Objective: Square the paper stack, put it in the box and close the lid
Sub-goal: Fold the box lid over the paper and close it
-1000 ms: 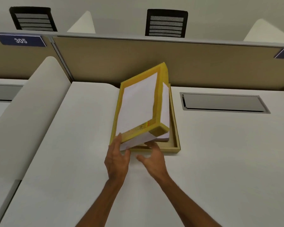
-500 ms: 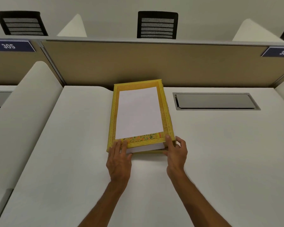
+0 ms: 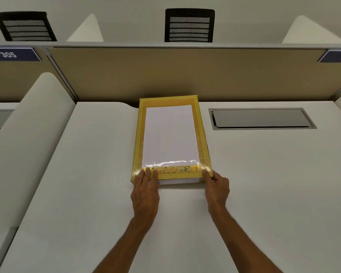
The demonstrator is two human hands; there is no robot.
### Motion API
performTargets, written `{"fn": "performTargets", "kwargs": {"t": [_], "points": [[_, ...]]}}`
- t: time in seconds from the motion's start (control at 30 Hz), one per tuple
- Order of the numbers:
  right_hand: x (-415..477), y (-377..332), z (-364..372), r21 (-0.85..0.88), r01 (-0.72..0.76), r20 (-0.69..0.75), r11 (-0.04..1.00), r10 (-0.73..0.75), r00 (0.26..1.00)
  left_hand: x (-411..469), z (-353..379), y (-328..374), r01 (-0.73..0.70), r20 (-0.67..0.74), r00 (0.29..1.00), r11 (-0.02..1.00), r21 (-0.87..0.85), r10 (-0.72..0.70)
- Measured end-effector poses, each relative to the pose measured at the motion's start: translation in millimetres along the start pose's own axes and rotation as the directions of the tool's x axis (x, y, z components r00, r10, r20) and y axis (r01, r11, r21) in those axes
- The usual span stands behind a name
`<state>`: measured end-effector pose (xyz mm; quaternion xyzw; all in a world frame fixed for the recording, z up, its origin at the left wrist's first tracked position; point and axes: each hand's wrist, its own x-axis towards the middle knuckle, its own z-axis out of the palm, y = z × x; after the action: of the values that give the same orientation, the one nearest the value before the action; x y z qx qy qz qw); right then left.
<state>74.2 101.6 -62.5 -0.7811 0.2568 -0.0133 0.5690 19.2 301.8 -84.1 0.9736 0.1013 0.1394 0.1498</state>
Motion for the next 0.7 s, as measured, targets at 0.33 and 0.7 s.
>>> {"fn": "performTargets", "kwargs": {"t": [0.33, 0.7], "points": [[16, 14, 0, -0.282, 0.142, 0.100, 0.949, -0.118, 0.988, 17, -7, 1, 0.081, 0.006, 0.997, 0.988, -0.132, -0.081], [96, -49, 35, -0.544, 0.586, 0.461, 0.600, -0.369, 0.807, 131, -15, -24, 0.231, 0.322, 0.934, 0.949, -0.214, -0.154]]}}
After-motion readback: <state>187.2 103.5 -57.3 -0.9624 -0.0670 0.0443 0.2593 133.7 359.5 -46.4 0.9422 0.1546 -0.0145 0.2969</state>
